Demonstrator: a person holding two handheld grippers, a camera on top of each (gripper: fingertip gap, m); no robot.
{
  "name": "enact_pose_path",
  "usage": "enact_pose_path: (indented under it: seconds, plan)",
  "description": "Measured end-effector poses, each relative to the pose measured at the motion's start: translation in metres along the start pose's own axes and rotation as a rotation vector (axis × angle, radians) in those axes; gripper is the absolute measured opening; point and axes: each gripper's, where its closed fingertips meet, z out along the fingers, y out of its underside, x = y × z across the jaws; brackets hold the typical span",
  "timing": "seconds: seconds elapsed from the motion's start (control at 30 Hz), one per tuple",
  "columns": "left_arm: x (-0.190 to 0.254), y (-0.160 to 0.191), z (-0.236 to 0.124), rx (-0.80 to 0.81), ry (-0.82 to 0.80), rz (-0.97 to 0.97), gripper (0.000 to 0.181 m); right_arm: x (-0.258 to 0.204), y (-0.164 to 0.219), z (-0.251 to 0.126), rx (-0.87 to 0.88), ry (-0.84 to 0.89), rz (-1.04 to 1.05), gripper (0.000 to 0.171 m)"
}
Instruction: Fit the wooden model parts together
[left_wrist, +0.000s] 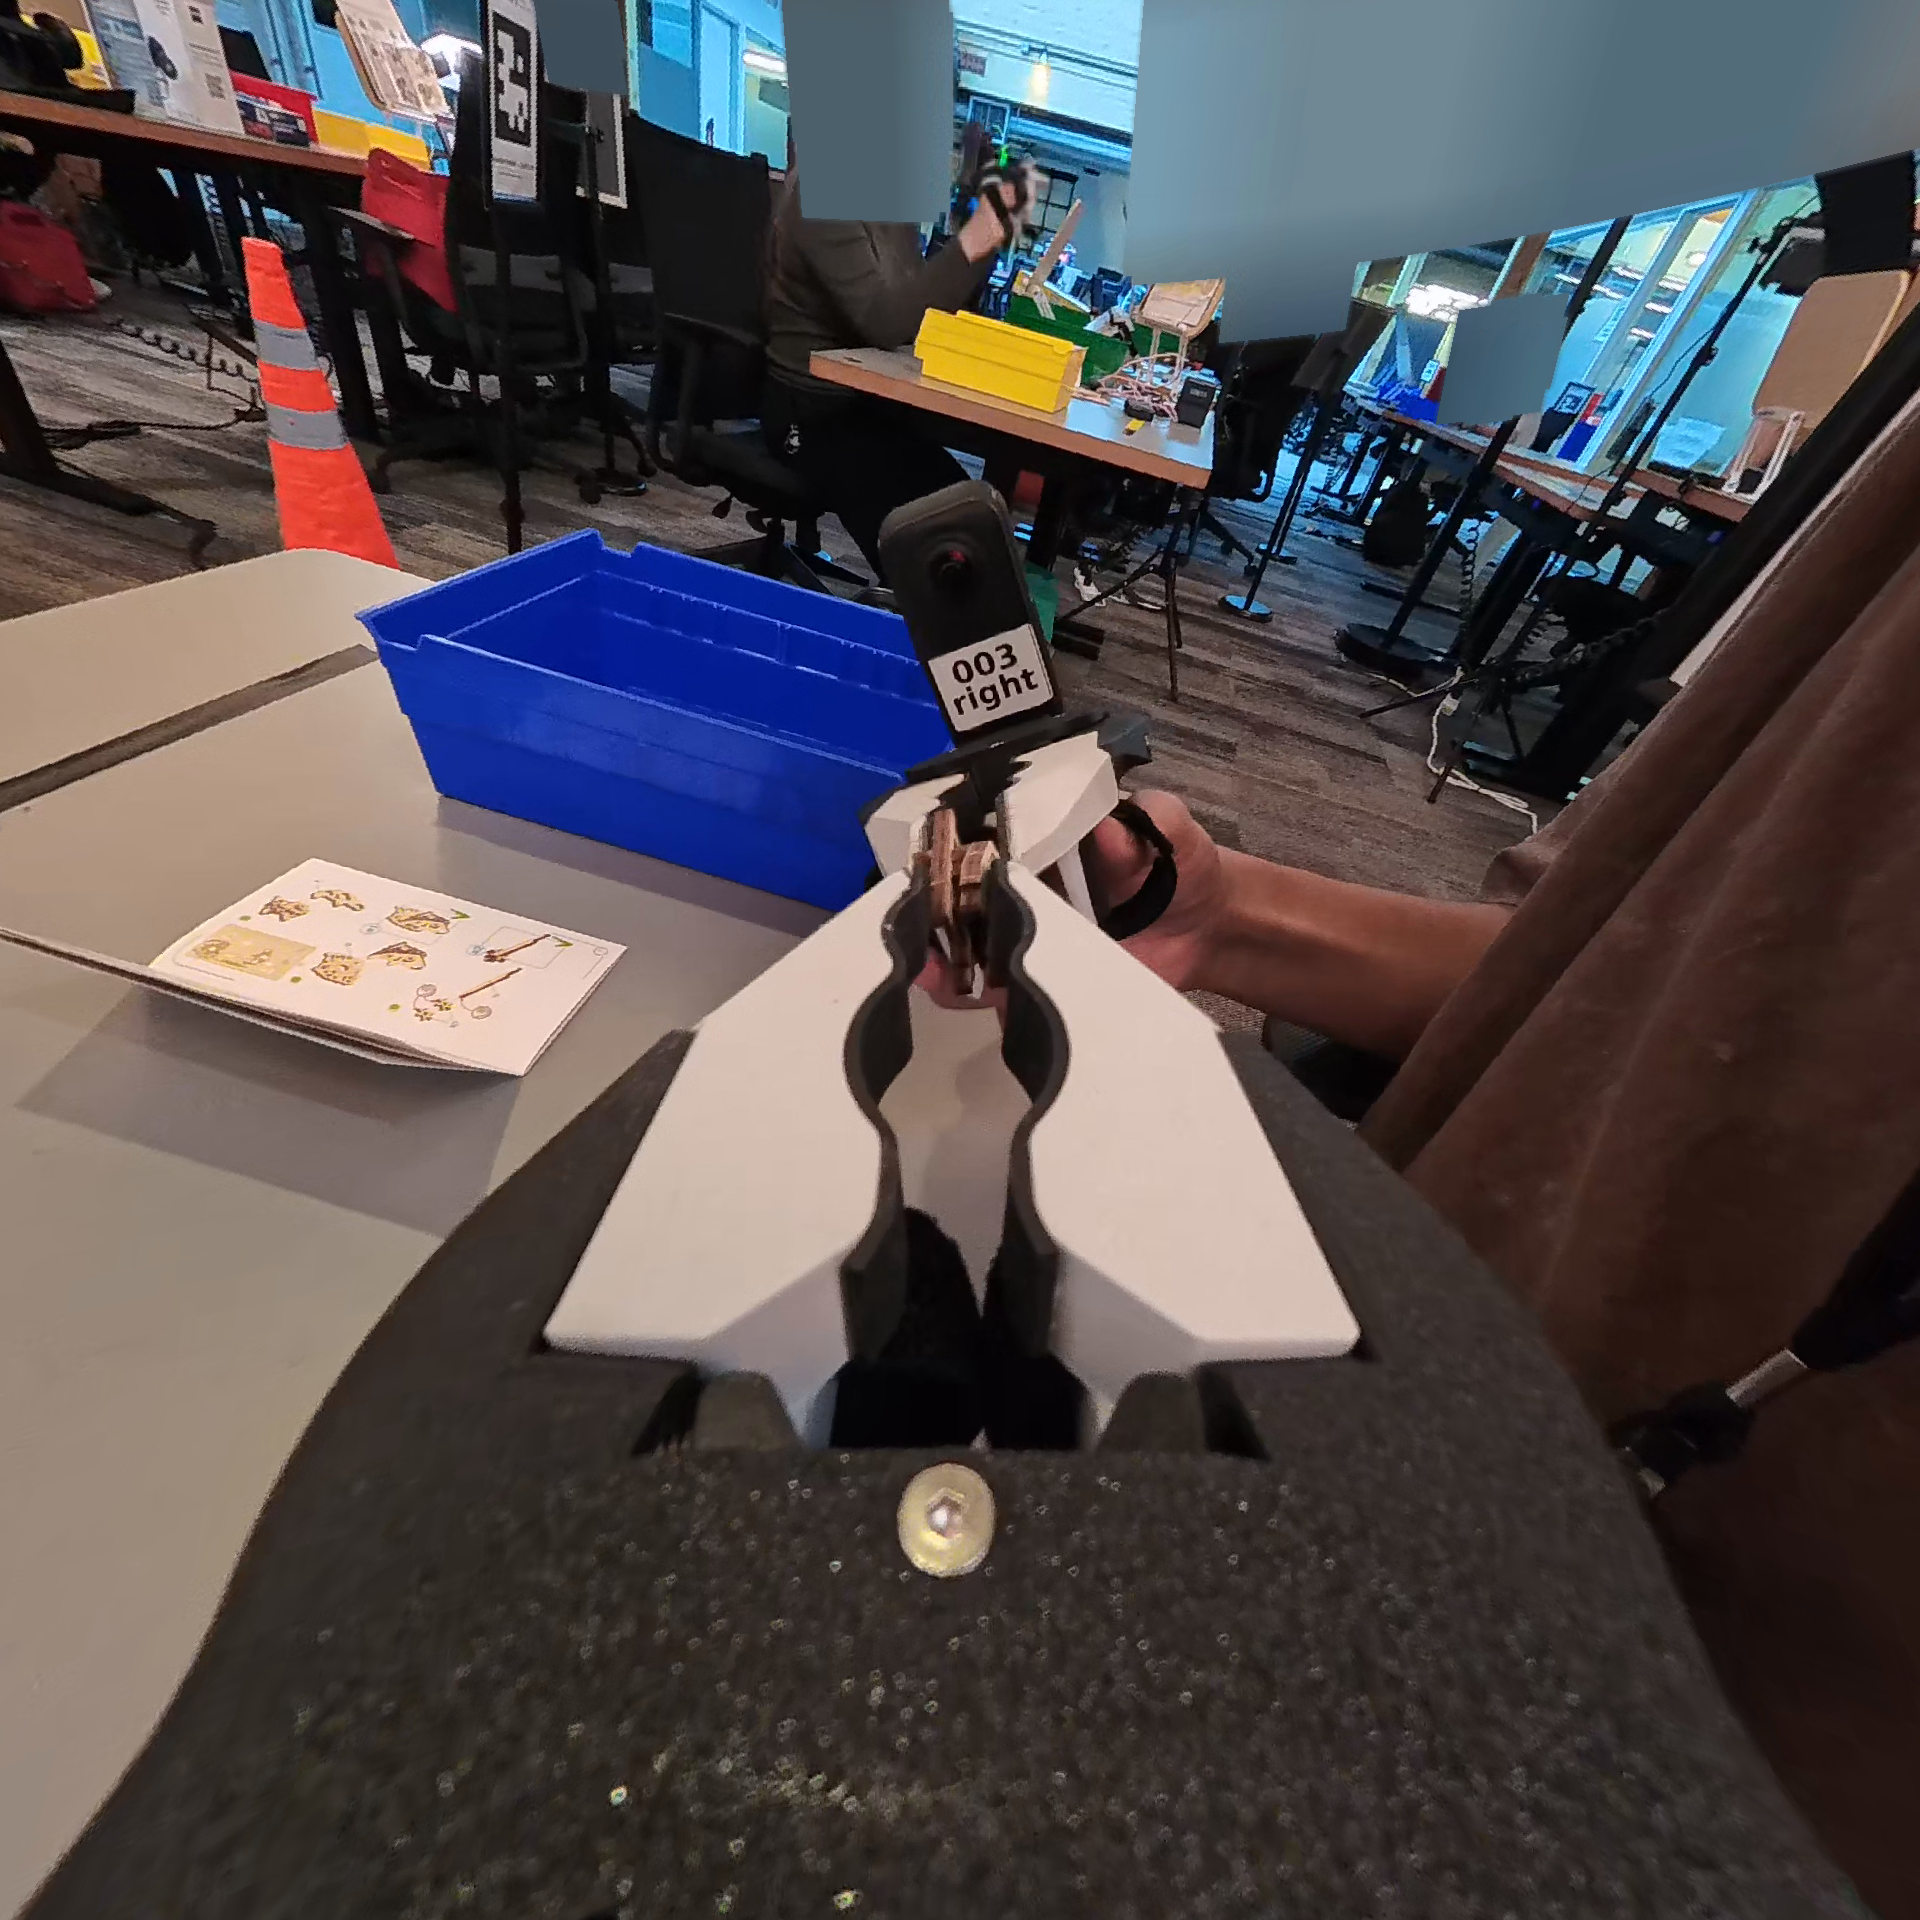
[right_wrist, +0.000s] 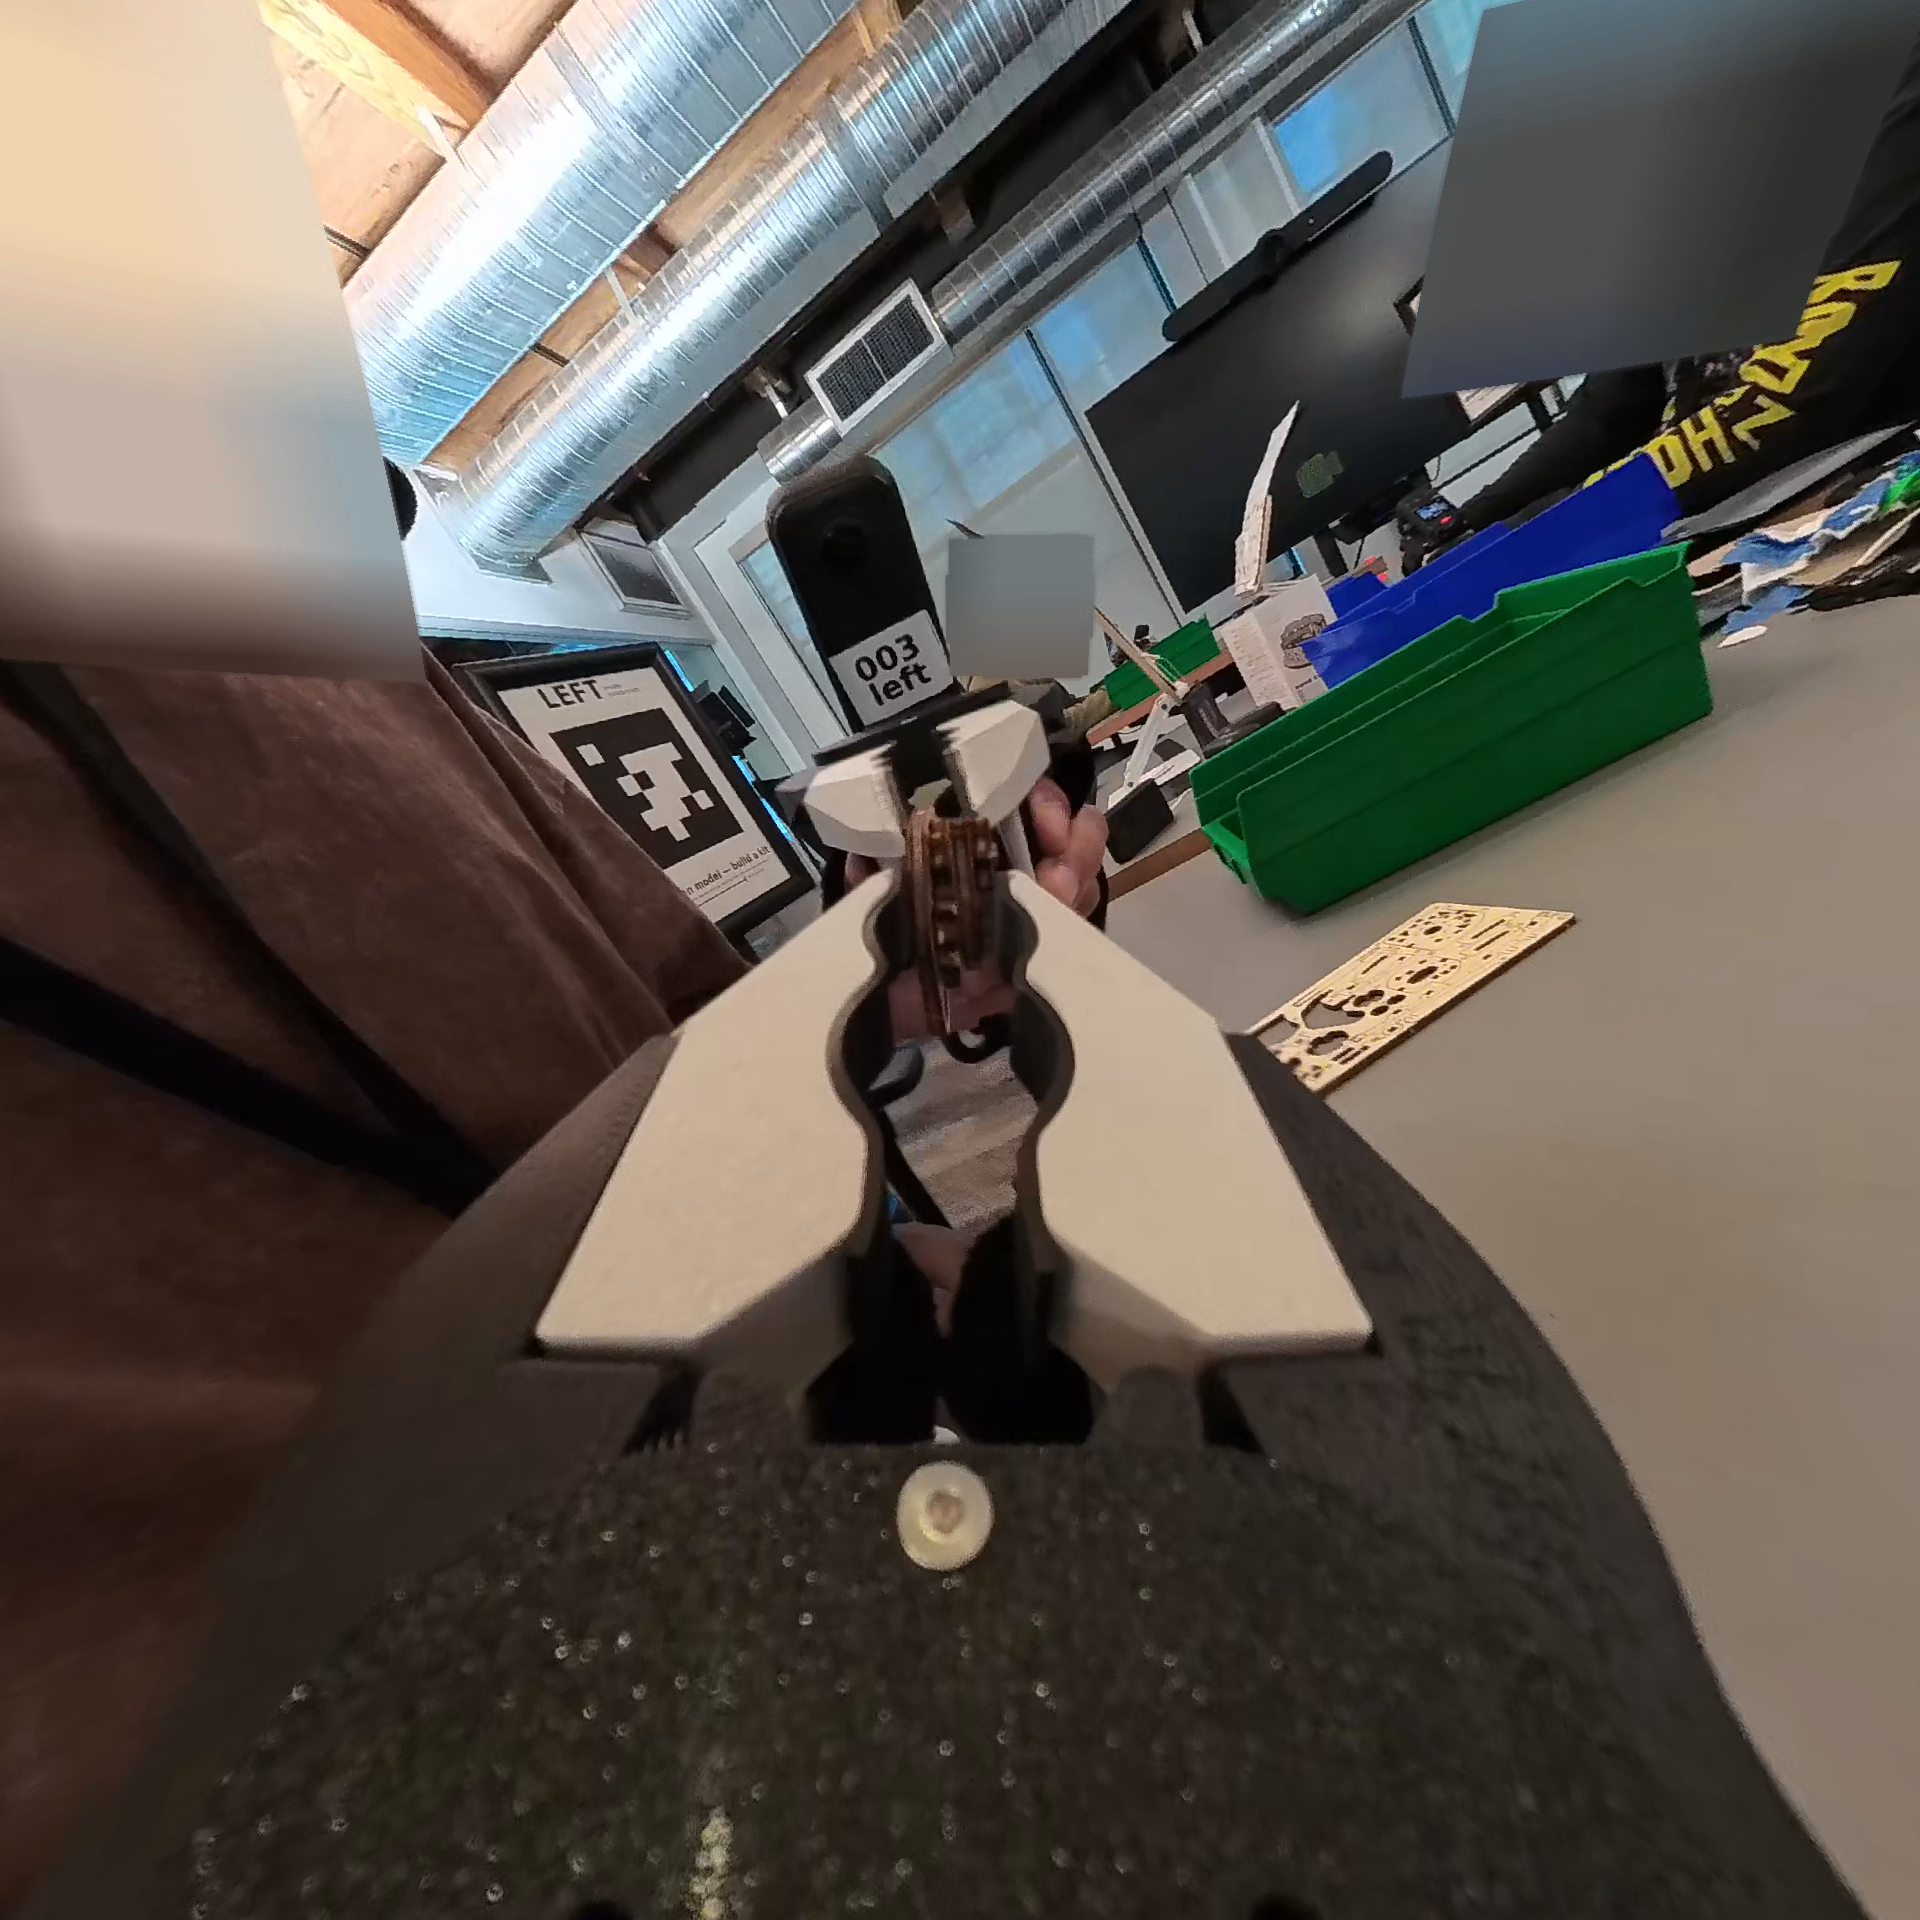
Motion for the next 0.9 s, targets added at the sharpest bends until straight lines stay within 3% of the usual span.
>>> enact_pose_path:
  seconds: [0.6, 0.9]
  plan:
    - [-0.012, 0.010, -0.003, -0.044, -0.021, -0.062, 0.008, 0.015, 0.007, 0.002, -0.036, 0.067, 0.052, 0.013]
    - [-0.015, 0.017, -0.001, -0.008, 0.037, -0.255, 0.008, 0.018, 0.004, -0.001, -0.023, 0.079, 0.070, 0.011]
